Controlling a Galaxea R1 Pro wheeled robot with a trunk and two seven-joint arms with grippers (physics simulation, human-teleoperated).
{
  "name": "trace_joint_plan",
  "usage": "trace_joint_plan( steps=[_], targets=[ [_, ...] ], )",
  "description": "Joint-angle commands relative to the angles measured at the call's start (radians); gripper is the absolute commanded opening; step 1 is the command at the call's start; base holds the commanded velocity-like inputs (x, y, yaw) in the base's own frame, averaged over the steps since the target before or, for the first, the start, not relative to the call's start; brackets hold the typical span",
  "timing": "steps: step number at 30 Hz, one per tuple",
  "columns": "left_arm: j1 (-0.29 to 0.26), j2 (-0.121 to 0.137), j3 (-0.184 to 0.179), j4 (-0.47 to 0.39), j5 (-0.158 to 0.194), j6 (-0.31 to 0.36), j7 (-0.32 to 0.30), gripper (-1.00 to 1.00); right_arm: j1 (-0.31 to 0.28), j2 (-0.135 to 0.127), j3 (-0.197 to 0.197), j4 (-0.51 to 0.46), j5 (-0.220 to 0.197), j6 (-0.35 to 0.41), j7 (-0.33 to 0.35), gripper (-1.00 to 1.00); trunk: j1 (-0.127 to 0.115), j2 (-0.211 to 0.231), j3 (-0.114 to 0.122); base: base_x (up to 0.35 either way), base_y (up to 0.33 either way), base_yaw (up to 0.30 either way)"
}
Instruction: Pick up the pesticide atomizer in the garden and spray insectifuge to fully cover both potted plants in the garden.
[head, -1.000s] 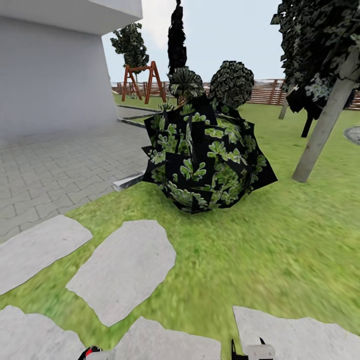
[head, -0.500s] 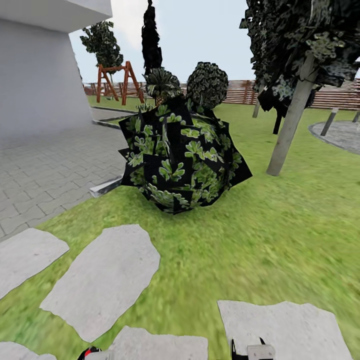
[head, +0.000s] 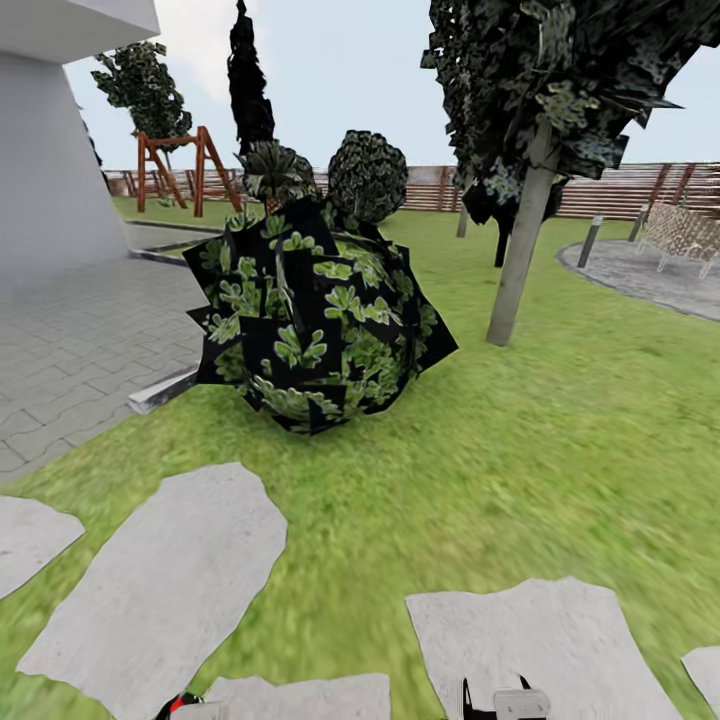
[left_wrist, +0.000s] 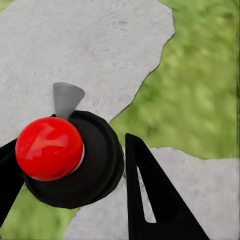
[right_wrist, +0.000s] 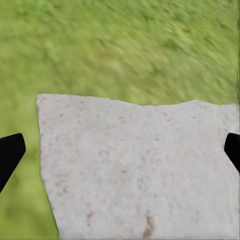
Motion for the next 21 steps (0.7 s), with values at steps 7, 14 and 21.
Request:
trace_joint_plan(
  steps=[7,14,21],
  targets=[
    [0.000,-0.001,0.003,0.000,-0.010,-0.002,0.005,-1.00,-0.001,0.000,0.002,0.002,0.010,0.001,-0.010,1.00,0.000,0.000,0.006,0.000,0.000,-0.277],
    [0.000,-0.001,0.001,0.000,-0.010,-0.002,0.005,-1.00,-0.001,0.000,0.002,0.001,0.010,0.001,-0.010,1.00,0.000,0.000,0.012,0.000,0.000,-0.277],
    [0.000,-0.001,0.001,0.000,-0.010,0.000,0.005,-1.00,-0.001,0.000,0.002,0.001,0.010,0.001,-0.010,1.00,0.000,0.000,0.018,0.000,0.000,-0.277]
  ],
)
